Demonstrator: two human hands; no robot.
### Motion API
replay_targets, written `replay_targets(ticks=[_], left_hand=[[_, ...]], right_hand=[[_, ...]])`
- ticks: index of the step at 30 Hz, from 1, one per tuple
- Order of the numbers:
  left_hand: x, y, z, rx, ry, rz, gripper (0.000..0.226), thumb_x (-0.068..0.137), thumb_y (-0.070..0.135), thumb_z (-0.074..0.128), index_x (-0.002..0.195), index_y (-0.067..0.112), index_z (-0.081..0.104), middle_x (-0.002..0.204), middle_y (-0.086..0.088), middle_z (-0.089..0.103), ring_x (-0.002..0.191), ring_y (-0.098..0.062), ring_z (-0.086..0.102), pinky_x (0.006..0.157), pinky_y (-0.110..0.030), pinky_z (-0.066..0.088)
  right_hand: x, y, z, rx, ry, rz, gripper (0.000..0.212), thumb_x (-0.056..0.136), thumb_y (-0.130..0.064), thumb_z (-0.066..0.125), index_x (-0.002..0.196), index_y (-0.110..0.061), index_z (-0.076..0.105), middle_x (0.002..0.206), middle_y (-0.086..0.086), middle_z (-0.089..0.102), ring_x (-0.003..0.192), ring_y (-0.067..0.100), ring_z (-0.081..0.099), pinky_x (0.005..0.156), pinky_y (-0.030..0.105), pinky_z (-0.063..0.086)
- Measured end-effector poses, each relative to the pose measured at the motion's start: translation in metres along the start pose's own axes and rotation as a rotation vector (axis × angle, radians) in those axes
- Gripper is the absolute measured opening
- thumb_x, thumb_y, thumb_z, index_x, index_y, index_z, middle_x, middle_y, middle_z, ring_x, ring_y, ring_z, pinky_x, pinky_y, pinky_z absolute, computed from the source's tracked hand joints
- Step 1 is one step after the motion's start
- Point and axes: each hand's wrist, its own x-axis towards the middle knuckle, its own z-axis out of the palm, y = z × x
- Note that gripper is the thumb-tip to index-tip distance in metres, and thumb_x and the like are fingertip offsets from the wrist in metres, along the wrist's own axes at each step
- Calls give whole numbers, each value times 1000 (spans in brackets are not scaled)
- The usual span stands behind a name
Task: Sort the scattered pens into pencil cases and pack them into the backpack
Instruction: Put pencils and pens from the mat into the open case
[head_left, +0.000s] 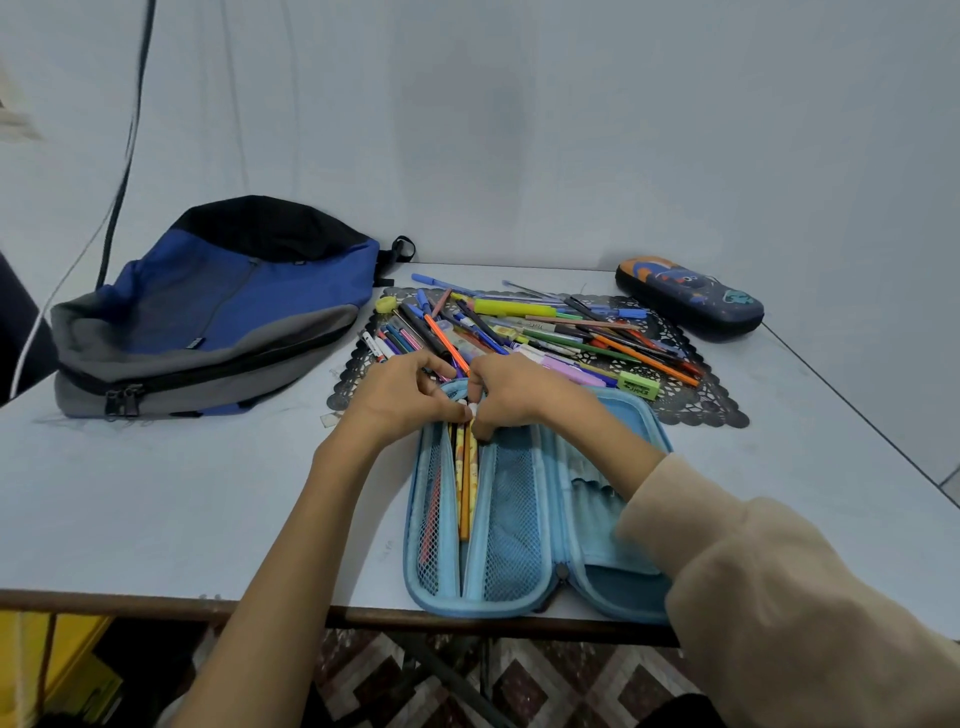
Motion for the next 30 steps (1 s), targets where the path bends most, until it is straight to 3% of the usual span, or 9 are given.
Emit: replay_targets(ticks=[3, 7, 10, 13, 17, 24, 27, 30], left_hand=[[0, 0, 0, 12, 0, 8, 39, 66, 22, 86, 100, 22, 66, 68, 6, 70, 65, -3, 60, 76, -29, 51], [-1, 1, -1, 19, 4, 13, 37, 67, 22, 85, 98, 23, 65, 65, 10, 67, 63, 0, 59, 74, -27, 50], [-2, 0, -1, 10, -5, 10, 38, 67, 24, 86, 99, 22, 66, 68, 6, 70, 66, -3, 61, 77, -29, 50], [-1, -1, -1, 9, -11, -2, 39, 66, 28, 87, 100, 23, 67, 77, 1, 74, 73, -9, 65, 79, -34, 52], [-1, -2, -3, -40, -38, 2, 35, 70, 29, 86, 99, 23, 68, 77, 1, 73, 77, -14, 66, 77, -33, 52], [-2, 0, -12, -121, -182, -14, 20, 81, 18, 77, 99, 20, 68, 75, 1, 63, 75, -12, 59, 70, -29, 51], [-2, 0, -6, -55, -112, 35, 22, 75, 29, 83, 92, 20, 72, 75, -3, 66, 70, -9, 58, 66, -23, 46], [0, 1, -1, 6, -81, 80, 20, 76, 30, 82, 91, 24, 71, 76, -3, 71, 69, -8, 61, 72, -28, 47]], right_hand=[[-4, -4, 4, -102, 53, -21, 38, 78, -17, 72, 108, -9, 50, 99, 7, 53, 88, 25, 55, 65, 32, 44], [-6, -6, 4, -104, 41, -7, 34, 84, -13, 66, 102, -15, 37, 86, 5, 47, 65, 21, 54, 51, 29, 44], [-3, -2, 2, 67, -26, 2, 25, 89, -4, 60, 105, -11, 41, 74, 7, 54, 53, 20, 57, 48, 30, 52], [-2, 17, -6, 471, -87, 7, 31, 84, 12, 61, 104, -6, 46, 63, 11, 60, 45, 19, 56, 43, 27, 51], [-4, 43, -11, 936, -127, 17, 39, 79, 16, 63, 104, -8, 45, 58, 10, 60, 46, 17, 56, 41, 22, 47], [3, 51, -6, 1094, -148, 27, 39, 78, 18, 63, 95, -12, 45, 61, 11, 61, 47, 16, 57, 41, 18, 48], [4, 53, -5, 1097, -150, 19, 38, 78, 17, 63, 94, -13, 45, 59, 9, 61, 47, 16, 57, 42, 18, 48], [5, 53, -4, 1100, -151, 10, 38, 79, 17, 63, 94, -13, 44, 58, 8, 61, 46, 16, 57, 42, 18, 48]])
